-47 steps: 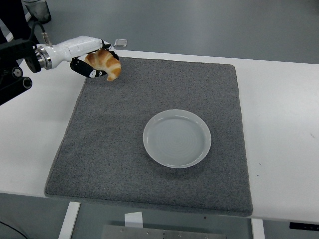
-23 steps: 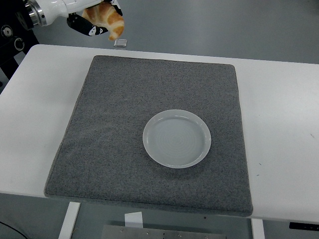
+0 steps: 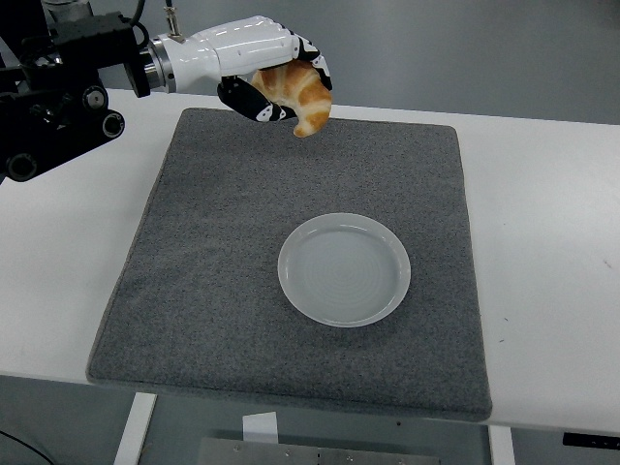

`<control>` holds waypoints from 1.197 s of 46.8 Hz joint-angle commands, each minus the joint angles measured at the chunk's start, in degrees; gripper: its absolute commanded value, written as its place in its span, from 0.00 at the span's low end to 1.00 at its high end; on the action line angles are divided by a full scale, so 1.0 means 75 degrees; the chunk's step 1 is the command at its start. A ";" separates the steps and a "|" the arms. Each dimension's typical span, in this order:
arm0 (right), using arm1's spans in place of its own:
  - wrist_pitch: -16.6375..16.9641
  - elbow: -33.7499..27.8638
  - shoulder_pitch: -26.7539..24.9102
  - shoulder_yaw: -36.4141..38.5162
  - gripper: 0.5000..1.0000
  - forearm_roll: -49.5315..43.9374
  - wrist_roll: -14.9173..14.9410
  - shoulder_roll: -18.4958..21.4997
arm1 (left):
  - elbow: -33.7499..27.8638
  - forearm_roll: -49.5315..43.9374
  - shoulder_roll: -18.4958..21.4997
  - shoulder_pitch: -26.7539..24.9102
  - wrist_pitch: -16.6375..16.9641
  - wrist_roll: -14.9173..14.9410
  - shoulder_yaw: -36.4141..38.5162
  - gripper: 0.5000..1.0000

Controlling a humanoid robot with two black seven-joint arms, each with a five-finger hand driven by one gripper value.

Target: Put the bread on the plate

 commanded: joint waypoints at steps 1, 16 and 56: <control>0.0000 0.0000 0.0000 0.0000 0.90 0.0000 0.0000 0.0000 | -0.0044 -0.0003 -0.0352 0.0034 0.0034 0.0014 0.0041 0.00; 0.0000 0.0000 0.0000 0.0000 0.90 0.0000 0.0000 0.0000 | -0.0079 0.0009 -0.1431 0.0198 0.0046 0.0283 0.0099 0.00; -0.0011 0.0000 -0.0012 -0.0012 0.90 -0.0012 0.0000 0.0000 | -0.0079 0.1122 -0.1630 0.2249 0.1382 0.0272 0.0849 0.00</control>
